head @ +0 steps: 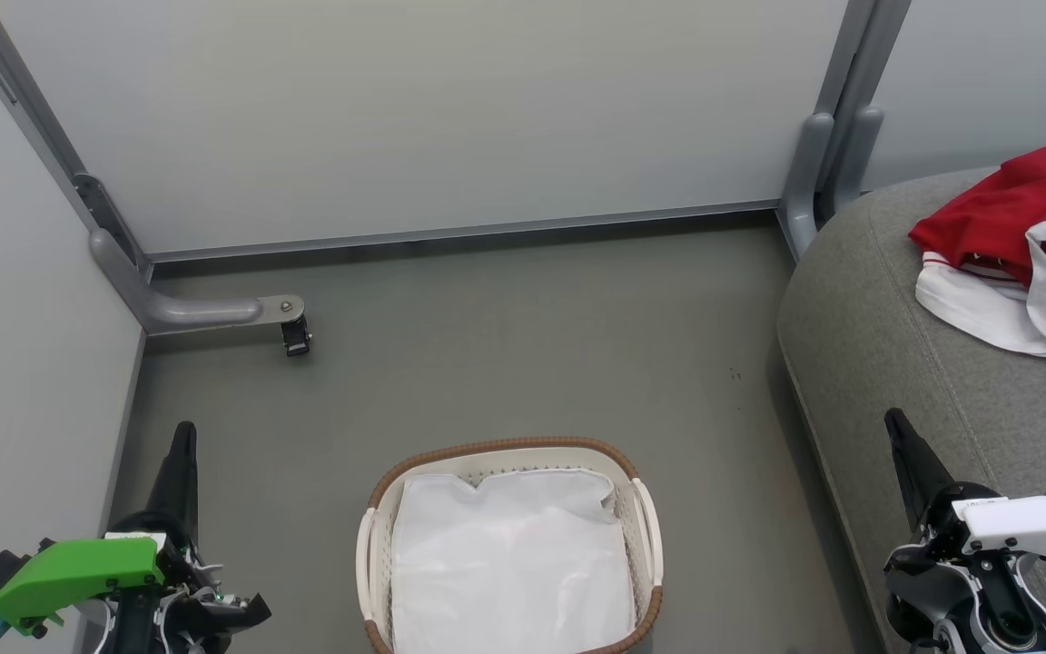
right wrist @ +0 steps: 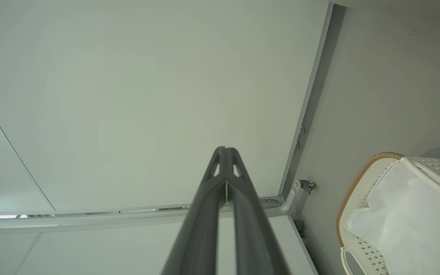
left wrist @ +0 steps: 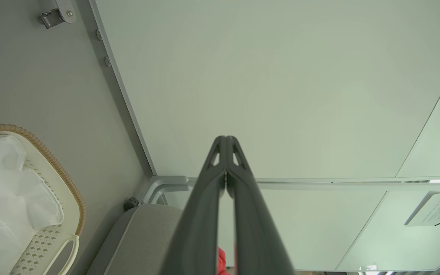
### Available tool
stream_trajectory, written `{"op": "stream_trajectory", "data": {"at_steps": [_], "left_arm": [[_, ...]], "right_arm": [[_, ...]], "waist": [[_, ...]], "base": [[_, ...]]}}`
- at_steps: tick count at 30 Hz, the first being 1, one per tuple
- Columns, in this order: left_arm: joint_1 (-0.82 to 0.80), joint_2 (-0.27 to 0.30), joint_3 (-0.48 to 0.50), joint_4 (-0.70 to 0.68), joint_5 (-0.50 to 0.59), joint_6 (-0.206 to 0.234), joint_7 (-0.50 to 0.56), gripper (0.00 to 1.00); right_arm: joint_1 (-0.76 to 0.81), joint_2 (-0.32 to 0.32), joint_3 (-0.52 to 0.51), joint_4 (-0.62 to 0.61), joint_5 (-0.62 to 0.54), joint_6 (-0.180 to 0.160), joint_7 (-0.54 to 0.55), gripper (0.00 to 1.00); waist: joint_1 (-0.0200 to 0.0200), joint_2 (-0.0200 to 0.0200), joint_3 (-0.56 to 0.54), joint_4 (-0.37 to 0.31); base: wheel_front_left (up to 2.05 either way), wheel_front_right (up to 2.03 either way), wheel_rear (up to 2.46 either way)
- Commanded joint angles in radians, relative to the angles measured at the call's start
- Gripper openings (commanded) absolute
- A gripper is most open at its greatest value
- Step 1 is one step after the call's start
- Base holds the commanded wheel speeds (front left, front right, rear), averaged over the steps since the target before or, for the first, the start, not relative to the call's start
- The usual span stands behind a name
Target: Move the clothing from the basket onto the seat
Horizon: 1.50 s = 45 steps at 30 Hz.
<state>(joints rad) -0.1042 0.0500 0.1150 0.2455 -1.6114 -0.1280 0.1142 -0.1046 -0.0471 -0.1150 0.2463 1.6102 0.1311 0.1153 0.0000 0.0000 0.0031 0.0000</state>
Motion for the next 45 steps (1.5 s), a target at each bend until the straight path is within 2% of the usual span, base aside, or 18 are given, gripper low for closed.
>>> {"op": "stream_trajectory", "data": {"at_steps": [1,45], "left_arm": [[-0.010,0.000,0.001,-0.002,-0.003,-0.006,0.003,0.00],[-0.010,0.000,0.001,-0.002,-0.003,-0.006,0.003,0.00]], "right_arm": [[-0.007,-0.006,0.000,-0.004,0.005,-0.001,0.001,0.00],[-0.007,-0.006,0.000,-0.004,0.005,-0.001,0.001,0.00]], "waist": [[0.0000,0.0000,0.000,0.000],[0.0000,0.0000,0.000,0.000]], "base": [[0.00,0.00,0.00],[0.00,0.00,0.00]]}}
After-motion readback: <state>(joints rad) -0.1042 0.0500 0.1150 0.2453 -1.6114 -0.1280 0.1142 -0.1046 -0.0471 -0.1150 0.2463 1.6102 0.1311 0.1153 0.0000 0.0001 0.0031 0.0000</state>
